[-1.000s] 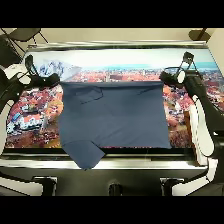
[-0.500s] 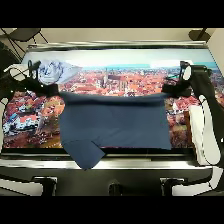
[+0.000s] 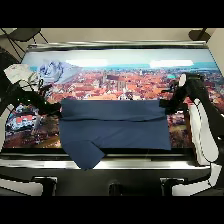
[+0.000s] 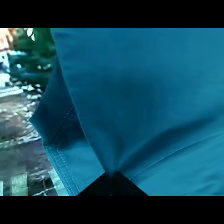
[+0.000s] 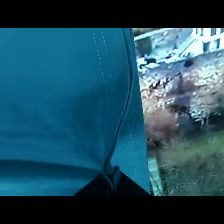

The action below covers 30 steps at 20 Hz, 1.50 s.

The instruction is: Fold the shirts.

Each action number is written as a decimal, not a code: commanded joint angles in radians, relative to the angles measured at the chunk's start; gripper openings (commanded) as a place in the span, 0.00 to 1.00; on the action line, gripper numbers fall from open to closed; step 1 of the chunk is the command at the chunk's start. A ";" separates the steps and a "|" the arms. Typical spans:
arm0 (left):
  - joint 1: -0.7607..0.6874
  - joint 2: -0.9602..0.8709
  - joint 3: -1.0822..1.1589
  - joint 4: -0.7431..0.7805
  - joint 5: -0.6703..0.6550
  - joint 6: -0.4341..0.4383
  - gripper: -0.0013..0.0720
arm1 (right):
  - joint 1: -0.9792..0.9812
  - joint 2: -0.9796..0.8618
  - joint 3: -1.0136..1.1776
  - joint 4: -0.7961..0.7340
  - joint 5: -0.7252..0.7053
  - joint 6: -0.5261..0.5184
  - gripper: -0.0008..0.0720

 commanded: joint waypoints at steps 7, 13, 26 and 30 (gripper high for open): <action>0.014 0.000 -0.016 -0.002 -0.090 0.005 0.60 | 0.001 0.025 -0.068 -0.040 -0.005 -0.001 0.54; 0.134 0.186 -0.187 -0.039 -0.150 0.051 0.60 | -0.176 0.139 -0.115 0.037 0.138 -0.041 0.56; 0.085 0.562 -1.003 -0.284 0.267 0.114 0.59 | -0.215 0.390 -0.481 0.063 -0.030 -0.060 0.56; 0.012 0.562 -1.003 -0.291 0.373 0.045 0.53 | -0.215 0.390 -0.481 0.072 -0.035 -0.060 0.56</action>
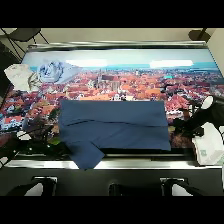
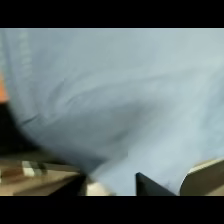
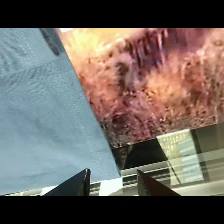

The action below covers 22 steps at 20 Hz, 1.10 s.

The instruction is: Fold the shirts.

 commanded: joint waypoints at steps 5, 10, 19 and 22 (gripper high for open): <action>-0.077 0.002 -0.017 -0.002 0.141 -0.046 0.07 | 0.000 0.003 -0.080 0.023 -0.011 -0.001 0.59; -0.077 0.003 -0.017 0.006 0.138 -0.038 0.07 | 0.000 0.003 -0.237 0.127 -0.119 -0.075 0.72; -0.077 0.003 -0.017 0.006 0.138 -0.030 0.07 | 0.000 -0.001 -0.306 0.153 -0.203 -0.066 0.62; -0.077 0.005 0.003 0.009 0.128 0.002 0.07 | 0.000 -0.001 -0.301 0.182 -0.203 -0.068 0.07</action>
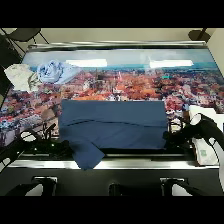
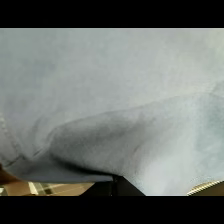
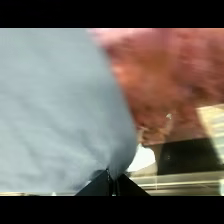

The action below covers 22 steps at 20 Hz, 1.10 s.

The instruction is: Fold the shirts.

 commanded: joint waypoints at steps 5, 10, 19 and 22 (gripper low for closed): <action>0.000 0.039 0.280 0.113 -0.082 0.025 0.06 | -0.001 0.005 0.151 0.020 -0.015 -0.025 0.07; 0.000 -0.100 0.667 0.136 -0.069 0.007 0.06 | 0.002 -0.035 0.401 0.041 -0.085 0.005 0.06; 0.000 -0.564 1.009 0.135 -0.113 -0.020 0.06 | 0.132 -0.364 0.641 -0.014 -0.253 0.137 0.07; -0.007 -0.626 1.010 0.134 -0.114 -0.069 0.07 | 0.132 -0.407 0.641 0.027 -0.251 0.137 0.08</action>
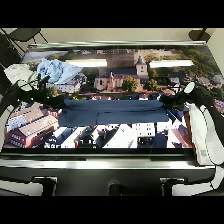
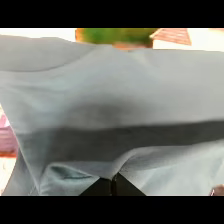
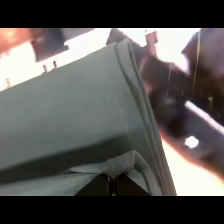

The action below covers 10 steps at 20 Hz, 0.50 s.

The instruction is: Fold the shirts.

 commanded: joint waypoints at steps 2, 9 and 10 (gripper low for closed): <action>-0.010 -0.087 0.028 -0.013 -0.014 -0.035 0.18 | 0.004 -0.055 0.024 0.037 -0.002 0.015 0.21; 0.050 -0.029 0.137 -0.034 -0.151 -0.036 0.72 | -0.204 -0.041 0.094 0.128 0.166 -0.110 0.96; 0.050 -0.002 0.137 -0.061 -0.145 -0.036 0.72 | -0.231 -0.064 0.090 0.184 0.197 -0.128 0.96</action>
